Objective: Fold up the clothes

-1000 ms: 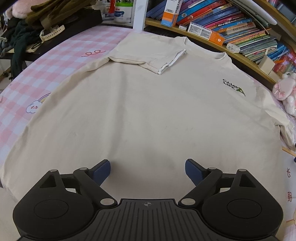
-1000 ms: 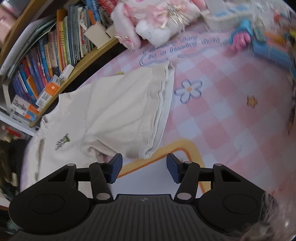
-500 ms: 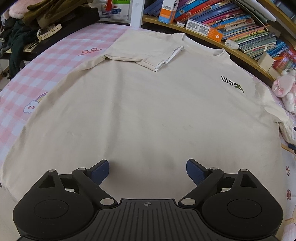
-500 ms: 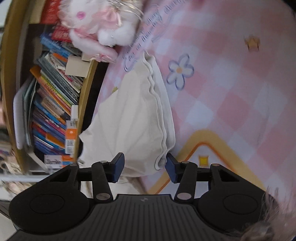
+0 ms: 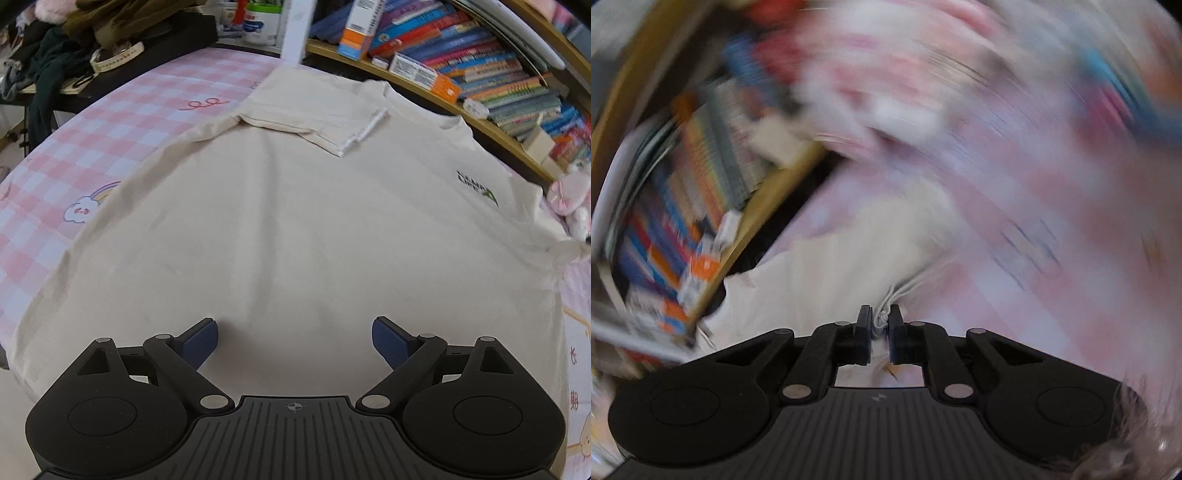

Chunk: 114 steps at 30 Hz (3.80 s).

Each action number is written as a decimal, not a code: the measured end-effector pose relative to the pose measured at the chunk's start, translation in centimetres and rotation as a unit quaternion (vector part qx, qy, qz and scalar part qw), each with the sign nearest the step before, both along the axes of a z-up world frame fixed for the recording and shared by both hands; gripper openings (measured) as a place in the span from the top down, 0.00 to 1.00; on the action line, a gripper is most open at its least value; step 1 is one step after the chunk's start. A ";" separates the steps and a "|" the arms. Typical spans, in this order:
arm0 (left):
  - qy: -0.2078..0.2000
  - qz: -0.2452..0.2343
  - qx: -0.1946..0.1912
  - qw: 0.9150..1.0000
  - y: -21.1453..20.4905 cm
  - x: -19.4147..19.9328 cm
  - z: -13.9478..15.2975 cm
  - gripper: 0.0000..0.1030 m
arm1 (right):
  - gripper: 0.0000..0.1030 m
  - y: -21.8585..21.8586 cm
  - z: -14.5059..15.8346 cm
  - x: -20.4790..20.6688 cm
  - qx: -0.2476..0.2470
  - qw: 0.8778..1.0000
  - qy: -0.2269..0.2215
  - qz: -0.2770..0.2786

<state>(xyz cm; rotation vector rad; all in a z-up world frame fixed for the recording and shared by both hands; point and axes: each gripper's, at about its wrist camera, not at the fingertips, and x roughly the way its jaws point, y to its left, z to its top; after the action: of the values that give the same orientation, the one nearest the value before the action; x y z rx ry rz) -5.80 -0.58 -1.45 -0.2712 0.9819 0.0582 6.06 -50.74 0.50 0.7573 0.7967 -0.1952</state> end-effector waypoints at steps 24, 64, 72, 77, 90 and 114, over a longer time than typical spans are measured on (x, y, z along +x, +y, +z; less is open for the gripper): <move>-0.013 -0.016 -0.018 1.000 4.6 0.5 -0.2 0.10 | 0.48 14.0 -0.1 3.2 -0.203 0.962 -0.001 0.183; 0.009 -0.015 -0.010 1.000 3.9 0.3 0.2 0.10 | 0.46 9.5 -2.2 12.9 -0.196 0.975 -0.007 0.106; 0.016 0.002 0.002 1.000 3.0 0.0 0.6 0.10 | 0.58 7.9 -3.2 19.8 -0.167 0.967 0.085 0.174; 0.016 0.008 0.008 1.000 2.2 0.0 0.9 0.10 | 0.83 8.5 -5.0 21.8 -0.158 0.954 0.124 0.222; 0.026 -0.031 0.021 0.999 -1.3 1.3 0.8 0.10 | 0.52 8.3 -4.0 22.4 -0.114 0.960 0.096 0.238; 0.011 -0.034 0.009 0.999 -2.5 1.8 1.1 0.10 | 0.76 4.0 -3.9 15.8 -0.086 0.975 0.034 0.202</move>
<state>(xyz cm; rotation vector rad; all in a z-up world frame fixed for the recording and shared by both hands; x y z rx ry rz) -4.05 -3.08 -0.32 -0.2213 1.0121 0.0077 21.89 -46.71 -3.37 0.4155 0.9675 0.0760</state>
